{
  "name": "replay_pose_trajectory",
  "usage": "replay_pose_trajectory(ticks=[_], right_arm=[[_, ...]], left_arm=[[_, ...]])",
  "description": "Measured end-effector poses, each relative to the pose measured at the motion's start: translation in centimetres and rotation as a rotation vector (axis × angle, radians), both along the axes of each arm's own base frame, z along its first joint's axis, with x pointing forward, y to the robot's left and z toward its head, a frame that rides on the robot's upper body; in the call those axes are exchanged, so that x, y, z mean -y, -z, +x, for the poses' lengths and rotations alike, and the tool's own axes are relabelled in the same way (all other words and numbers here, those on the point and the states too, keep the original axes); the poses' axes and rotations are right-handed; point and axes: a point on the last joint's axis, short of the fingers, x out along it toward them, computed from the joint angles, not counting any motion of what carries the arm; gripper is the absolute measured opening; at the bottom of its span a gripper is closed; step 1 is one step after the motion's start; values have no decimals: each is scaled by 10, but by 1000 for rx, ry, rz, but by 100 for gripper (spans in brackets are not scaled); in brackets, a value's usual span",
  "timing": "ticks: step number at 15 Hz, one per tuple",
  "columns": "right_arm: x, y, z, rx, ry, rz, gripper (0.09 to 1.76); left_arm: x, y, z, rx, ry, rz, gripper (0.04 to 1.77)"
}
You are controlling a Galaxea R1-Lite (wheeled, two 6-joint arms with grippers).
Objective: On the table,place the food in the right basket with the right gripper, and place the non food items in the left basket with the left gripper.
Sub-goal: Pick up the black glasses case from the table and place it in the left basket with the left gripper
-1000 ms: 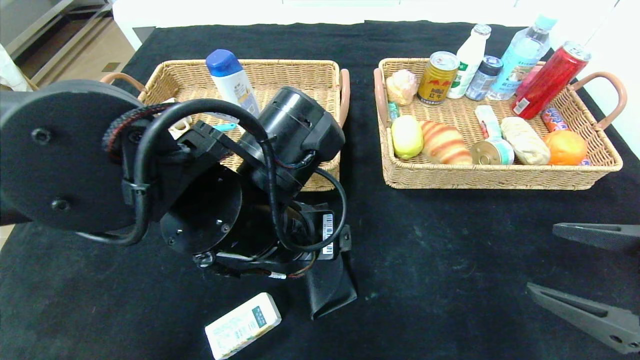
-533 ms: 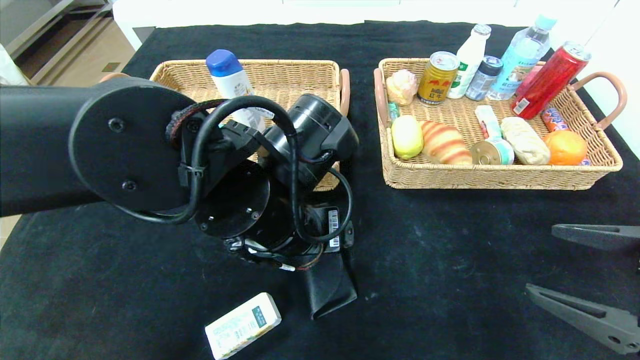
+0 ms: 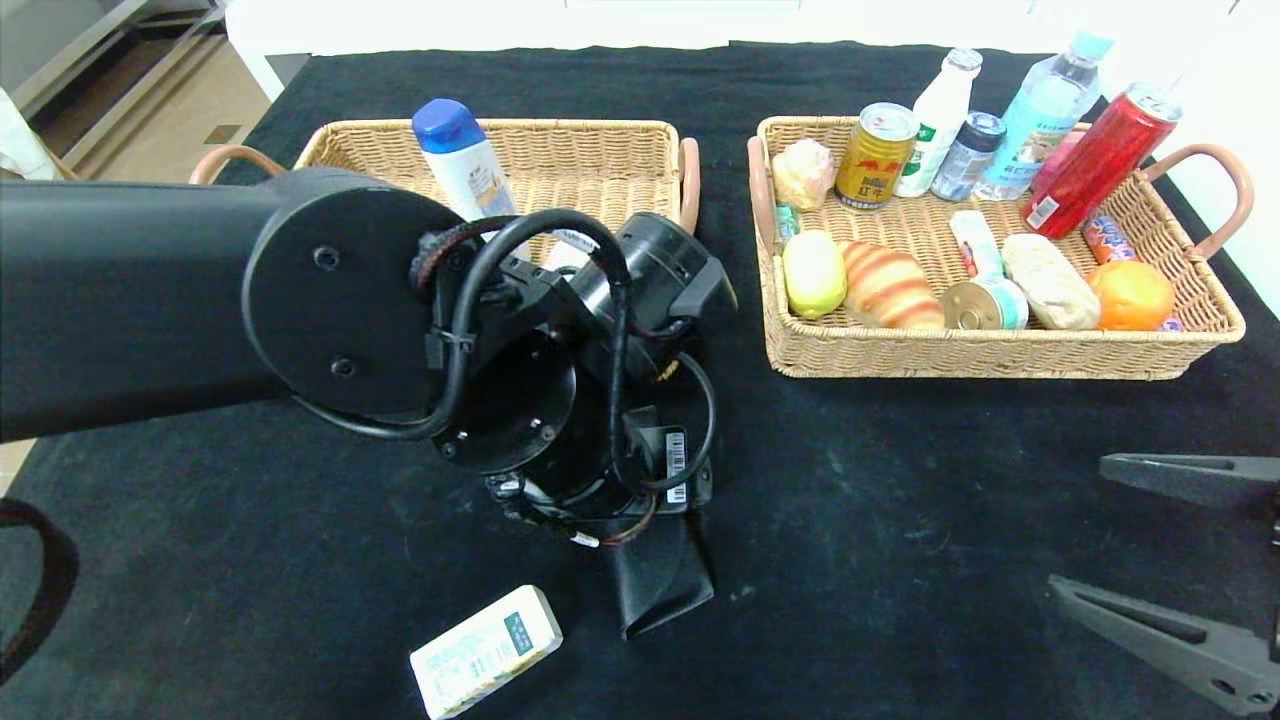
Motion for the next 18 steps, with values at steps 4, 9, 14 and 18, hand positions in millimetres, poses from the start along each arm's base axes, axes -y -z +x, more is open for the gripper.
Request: replay_pose_trajectory(ticks=[4,9,14,18], right_arm=[[-1,1,2,-6,1,-3,171],[-1,2,3,-9,3,-6,171],[-1,2,4,-11,5,-6,171],[-1,2,5,-12,7,-7,171]], left_arm=[[1,1,3,8,-17,21,172],[3,5,6,2,-17,29,172],[5,9,9,-3,-16,36,124],[6,10,9,-5,-18,37,81]])
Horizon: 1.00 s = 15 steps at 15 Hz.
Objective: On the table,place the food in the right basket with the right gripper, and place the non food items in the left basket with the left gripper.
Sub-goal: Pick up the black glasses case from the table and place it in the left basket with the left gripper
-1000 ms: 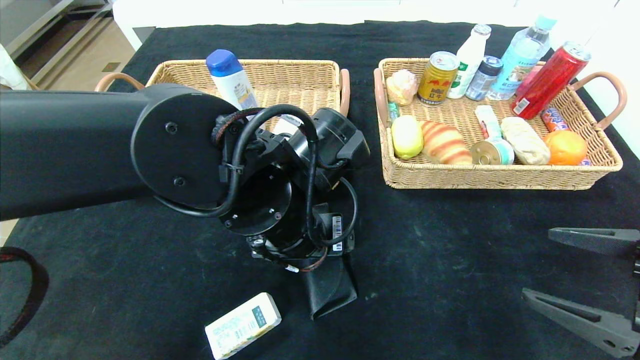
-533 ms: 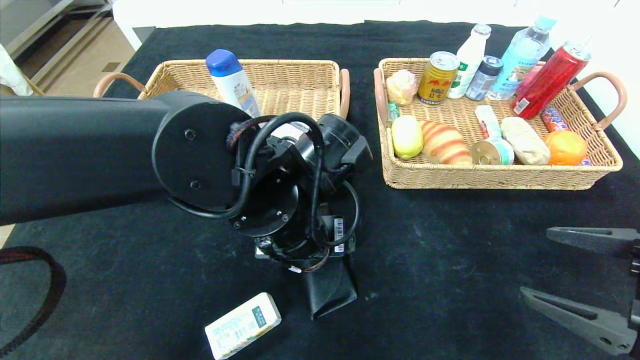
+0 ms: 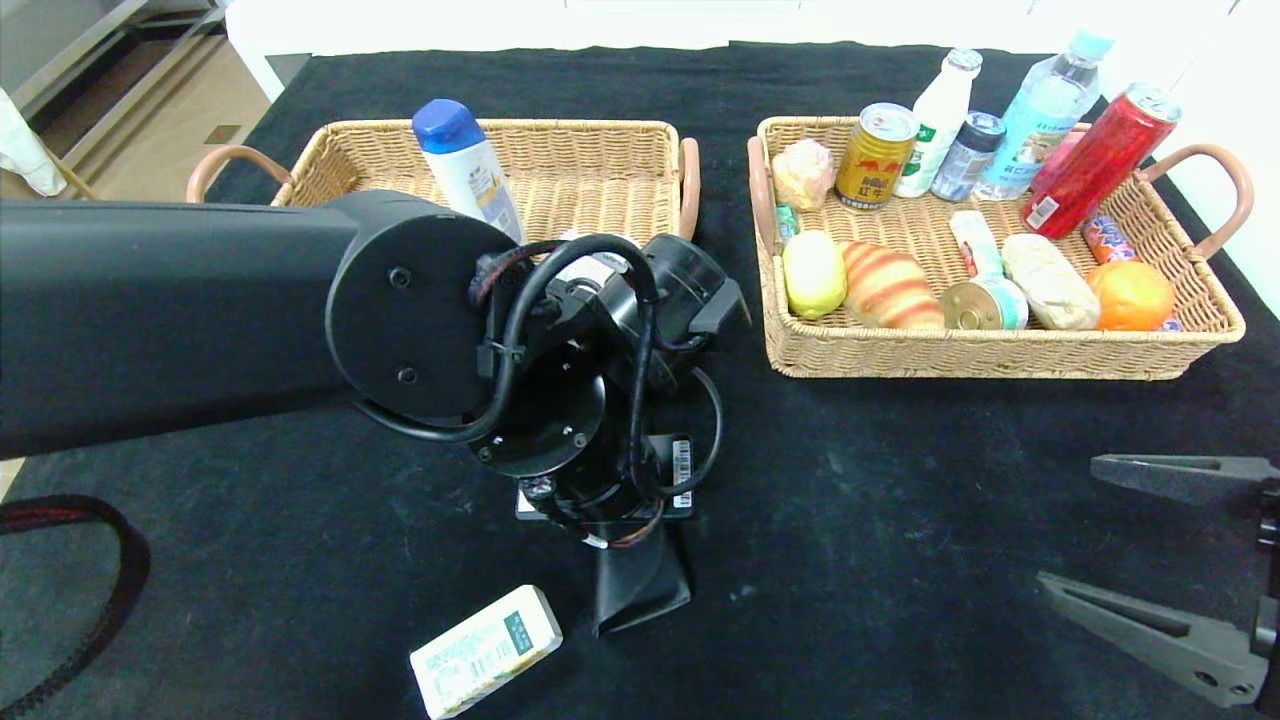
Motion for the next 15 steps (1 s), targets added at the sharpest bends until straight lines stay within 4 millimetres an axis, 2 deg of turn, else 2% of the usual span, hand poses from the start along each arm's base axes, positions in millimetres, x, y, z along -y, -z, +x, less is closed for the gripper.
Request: replay_pose_trajectory(ticks=[2,15], right_arm=[[0,0,0,-1,1,0,171],[-1,2,3,-11,3,-4,171]], left_arm=[[0,0,0,1,0,-2,69],[3,1,2,4,0,-7,66]])
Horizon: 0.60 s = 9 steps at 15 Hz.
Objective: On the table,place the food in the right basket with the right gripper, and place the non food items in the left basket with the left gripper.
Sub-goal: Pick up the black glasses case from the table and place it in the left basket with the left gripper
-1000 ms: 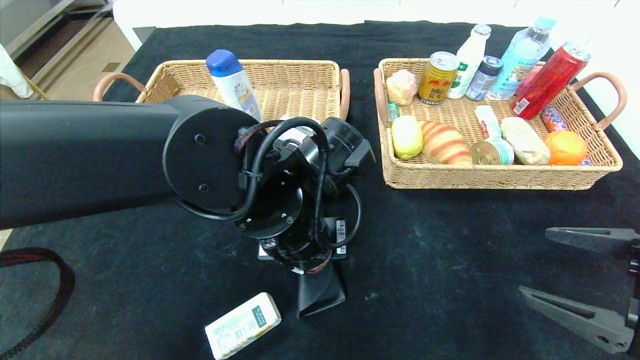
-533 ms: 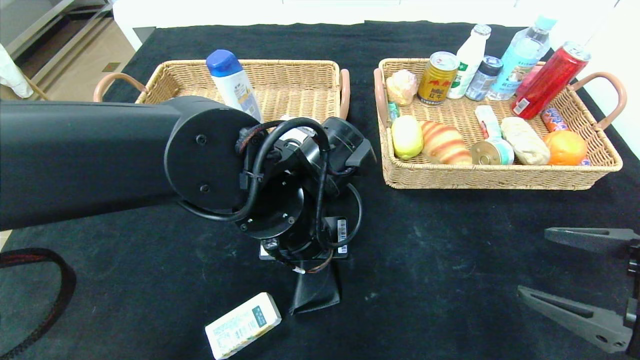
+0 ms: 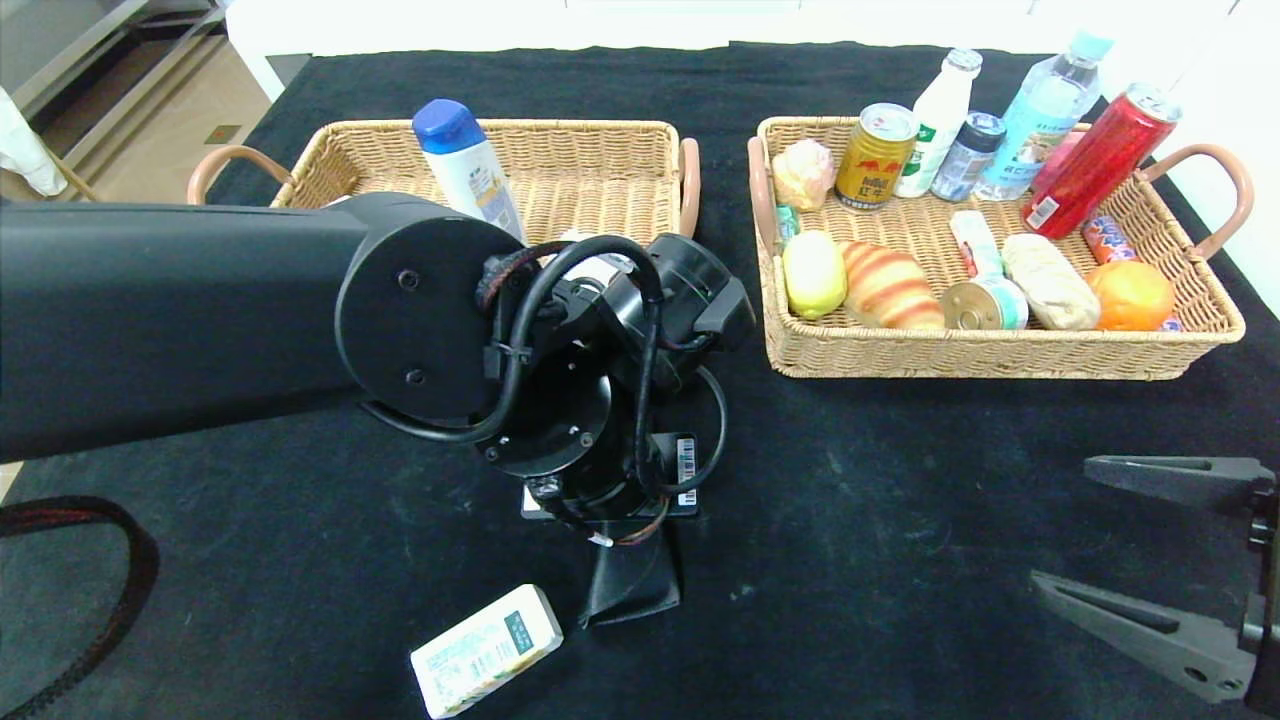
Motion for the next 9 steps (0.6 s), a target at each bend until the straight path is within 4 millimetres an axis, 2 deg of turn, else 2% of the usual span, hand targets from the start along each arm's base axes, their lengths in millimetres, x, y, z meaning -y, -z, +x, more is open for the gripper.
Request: replay_pose_trajectory(ticks=[4,9], right_arm=[[0,0,0,-1,0,-1,171],[0,0,0,0,1,1,171]], left_arm=[[-1,-1,-1,3,4,0,66],[-6,-13,-9,24,14,-23,64]])
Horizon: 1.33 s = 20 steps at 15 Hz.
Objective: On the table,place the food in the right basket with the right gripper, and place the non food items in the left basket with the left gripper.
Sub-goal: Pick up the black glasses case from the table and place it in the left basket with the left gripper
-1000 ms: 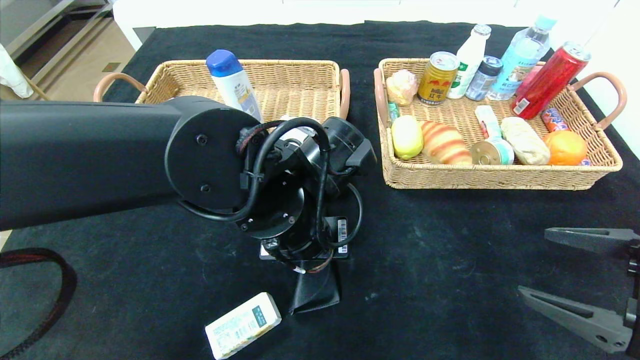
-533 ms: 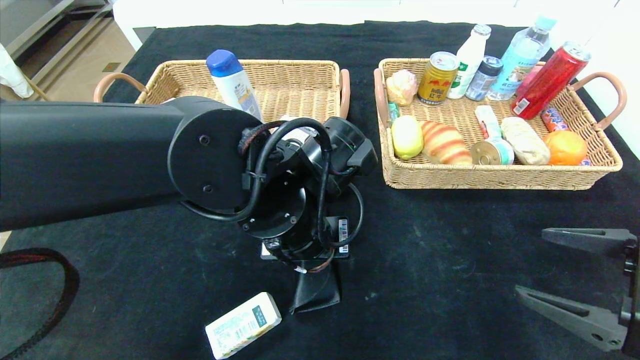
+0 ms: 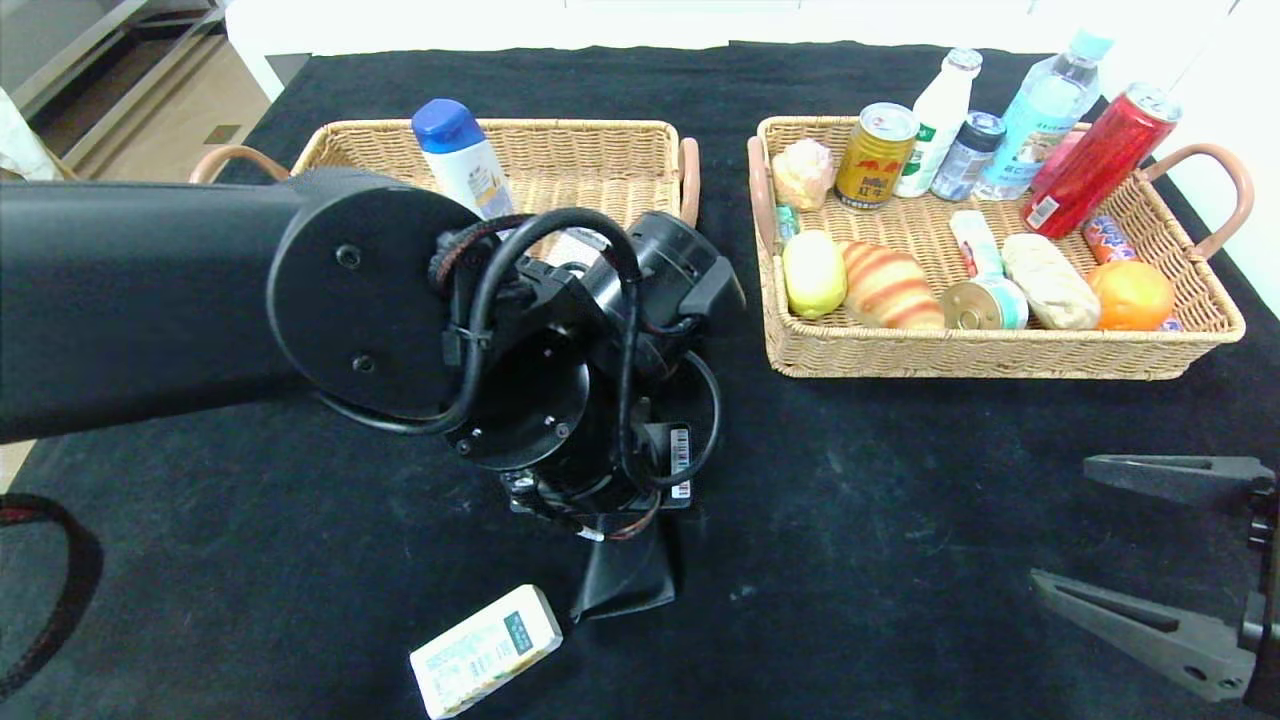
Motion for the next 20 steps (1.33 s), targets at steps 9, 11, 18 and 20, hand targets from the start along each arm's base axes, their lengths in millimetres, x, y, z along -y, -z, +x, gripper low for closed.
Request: replay_pose_trajectory(ticks=[9,11,18,20], right_arm=[[0,0,0,-1,3,-1,171],[0,1,0,-2,3,-1,171],[0,2,1,-9,3,-4,171],[0,2,1,-9,3,-4,171]], left_arm=[[-25,-33,-28,8,74,-103,60],[-34,-44,-34,30,84,-129,60],[-56,-83,-38,246,184,-172,59],[-59,-91,-30,327,199,-171,59]])
